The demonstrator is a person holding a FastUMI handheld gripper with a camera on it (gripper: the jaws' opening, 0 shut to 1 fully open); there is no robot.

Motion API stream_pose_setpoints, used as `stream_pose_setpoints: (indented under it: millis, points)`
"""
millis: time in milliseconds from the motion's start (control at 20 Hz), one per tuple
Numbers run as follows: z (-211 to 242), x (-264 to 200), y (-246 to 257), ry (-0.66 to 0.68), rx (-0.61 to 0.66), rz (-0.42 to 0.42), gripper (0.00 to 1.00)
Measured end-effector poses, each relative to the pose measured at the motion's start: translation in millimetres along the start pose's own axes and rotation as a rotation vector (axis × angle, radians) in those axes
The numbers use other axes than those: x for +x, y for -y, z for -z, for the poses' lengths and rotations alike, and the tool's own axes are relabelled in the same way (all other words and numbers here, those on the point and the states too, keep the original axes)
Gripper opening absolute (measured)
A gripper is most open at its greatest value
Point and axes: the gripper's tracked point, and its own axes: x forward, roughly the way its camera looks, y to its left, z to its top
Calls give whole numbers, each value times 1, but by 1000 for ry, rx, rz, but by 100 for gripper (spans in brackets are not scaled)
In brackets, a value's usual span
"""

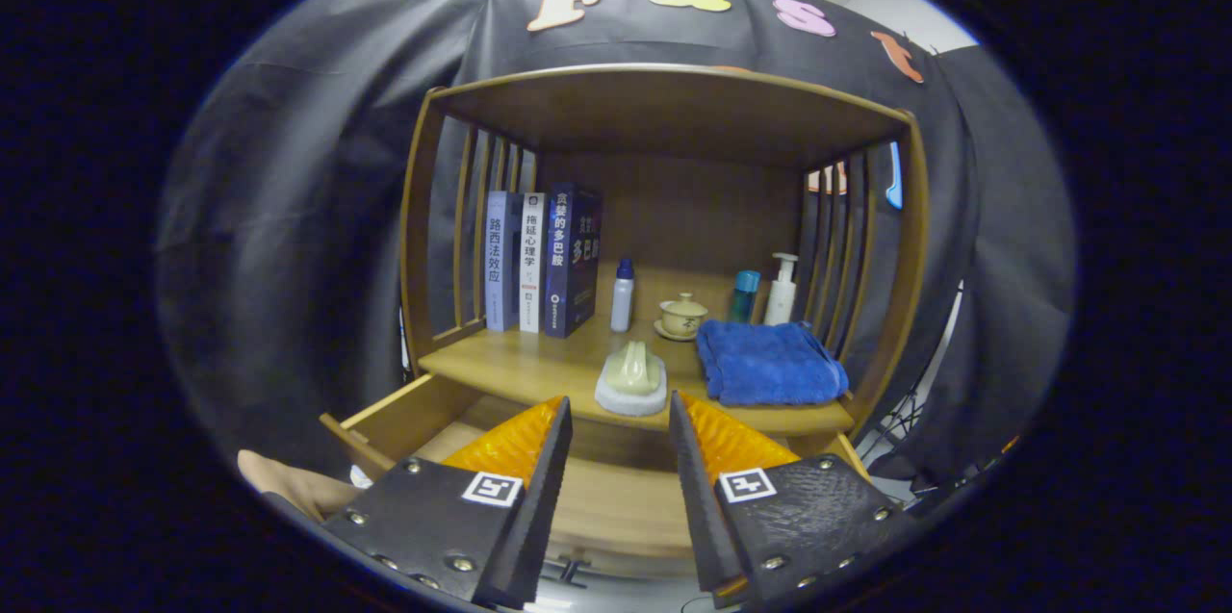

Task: Pull open the drawer, take out the items inside it, and place them on the countertop above the cabinet.

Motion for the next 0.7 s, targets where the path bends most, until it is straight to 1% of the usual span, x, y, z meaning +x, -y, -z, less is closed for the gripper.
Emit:
stream_pose_setpoints:
  millis: [50, 150, 350, 400, 550, 700]
  points:
    - [8, -10, -2, -1, 2, 0, 60]
    - [28, -28, -5, -4, 20, 6, 60]
    - [61, -54, -5, 4, -8, 50, 72]
    - [69, -56, -9, 2, -18, 47, 74]
    - [87, -61, -18, -14, -27, 46, 86]
    - [101, -57, -22, -27, -16, 67, 99]
